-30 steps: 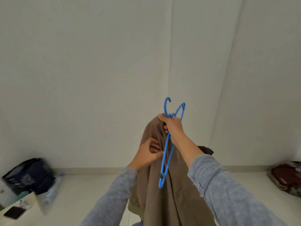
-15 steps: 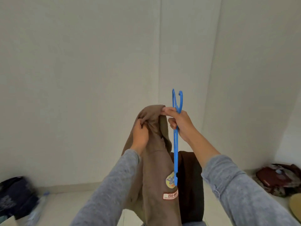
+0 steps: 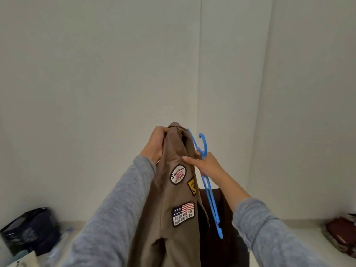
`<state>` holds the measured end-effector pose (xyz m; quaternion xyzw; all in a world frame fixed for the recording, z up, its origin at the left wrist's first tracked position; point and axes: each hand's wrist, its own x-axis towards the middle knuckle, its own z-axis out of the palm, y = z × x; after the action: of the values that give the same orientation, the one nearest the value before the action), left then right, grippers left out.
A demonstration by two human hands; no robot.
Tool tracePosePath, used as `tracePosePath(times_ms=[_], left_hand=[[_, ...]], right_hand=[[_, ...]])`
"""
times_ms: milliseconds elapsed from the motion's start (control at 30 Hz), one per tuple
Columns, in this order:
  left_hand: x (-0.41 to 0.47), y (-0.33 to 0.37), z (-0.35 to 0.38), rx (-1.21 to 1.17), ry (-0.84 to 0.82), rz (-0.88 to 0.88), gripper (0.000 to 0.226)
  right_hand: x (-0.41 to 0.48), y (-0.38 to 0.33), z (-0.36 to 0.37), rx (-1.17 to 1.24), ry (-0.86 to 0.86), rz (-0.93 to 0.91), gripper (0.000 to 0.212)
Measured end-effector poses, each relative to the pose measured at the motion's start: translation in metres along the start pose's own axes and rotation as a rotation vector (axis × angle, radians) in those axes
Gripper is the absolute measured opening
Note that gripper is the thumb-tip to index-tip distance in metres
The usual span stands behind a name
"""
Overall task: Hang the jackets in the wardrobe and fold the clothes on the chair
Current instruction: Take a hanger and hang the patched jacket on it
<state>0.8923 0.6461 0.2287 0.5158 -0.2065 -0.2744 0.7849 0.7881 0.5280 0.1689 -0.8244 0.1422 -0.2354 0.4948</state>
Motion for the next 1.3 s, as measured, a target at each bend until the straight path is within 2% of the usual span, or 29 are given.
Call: tracePosePath(times_ms=[67, 167, 267, 300, 367, 433, 500, 600, 667, 767, 867, 967, 1033, 1167, 1233, 1300], left_hand=[[0.003, 0.003, -0.002, 0.22, 0.025, 0.088, 0.03], [0.02, -0.01, -0.016, 0.7, 0.235, 0.22, 0.024], [0.023, -0.048, -0.033, 1.049, 0.279, 0.188, 0.022], [0.018, -0.064, -0.033, 1.081, 0.287, 0.172, 0.02], [0.005, -0.084, -0.028, 1.075, 0.301, 0.284, 0.023], [-0.007, -0.1, -0.019, 0.998, 0.166, 0.431, 0.02], [-0.02, -0.112, -0.011, 0.895, -0.007, 0.448, 0.016], [-0.025, -0.134, -0.014, 0.84, -0.01, 0.439, 0.019], [-0.024, -0.151, -0.016, 0.939, -0.014, 0.466, 0.024], [-0.018, -0.185, -0.015, 1.185, -0.102, 0.32, 0.039], [-0.012, -0.215, -0.01, 1.329, 0.016, 0.245, 0.064], [-0.005, -0.222, 0.007, 1.315, 0.145, 0.34, 0.059], [0.001, -0.22, 0.014, 1.321, 0.155, 0.352, 0.053], [0.016, -0.232, 0.017, 1.425, 0.03, 0.402, 0.038], [0.016, -0.238, 0.021, 1.377, -0.06, 0.369, 0.039], [0.019, -0.242, 0.021, 1.317, -0.074, 0.337, 0.034]], right_hand=[[0.002, 0.0, -0.007, 0.035, 0.054, -0.027, 0.024], [0.006, 0.0, -0.019, 0.074, 0.124, 0.016, 0.029], [0.01, -0.004, -0.026, 0.116, 0.144, 0.053, 0.032], [0.01, -0.003, -0.027, 0.112, 0.135, 0.055, 0.028], [0.009, -0.007, -0.024, 0.07, 0.115, 0.051, 0.028], [0.009, -0.006, -0.02, 0.048, 0.104, 0.054, 0.03], [0.007, 0.0, -0.019, 0.085, 0.122, 0.076, 0.023], [0.005, 0.007, -0.022, 0.139, 0.127, 0.098, 0.02], [0.004, 0.008, -0.026, 0.158, 0.112, 0.097, 0.019], [0.001, 0.009, -0.036, 0.236, 0.152, 0.13, 0.021], [-0.003, 0.009, -0.049, 0.32, 0.175, 0.158, 0.02], [-0.006, 0.012, -0.064, 0.369, 0.184, 0.18, 0.019], [-0.006, 0.014, -0.07, 0.384, 0.196, 0.203, 0.031], [-0.005, 0.019, -0.077, 0.415, 0.221, 0.236, 0.042], [-0.006, 0.022, -0.08, 0.428, 0.224, 0.25, 0.043], [-0.008, 0.028, -0.085, 0.426, 0.223, 0.27, 0.042]])
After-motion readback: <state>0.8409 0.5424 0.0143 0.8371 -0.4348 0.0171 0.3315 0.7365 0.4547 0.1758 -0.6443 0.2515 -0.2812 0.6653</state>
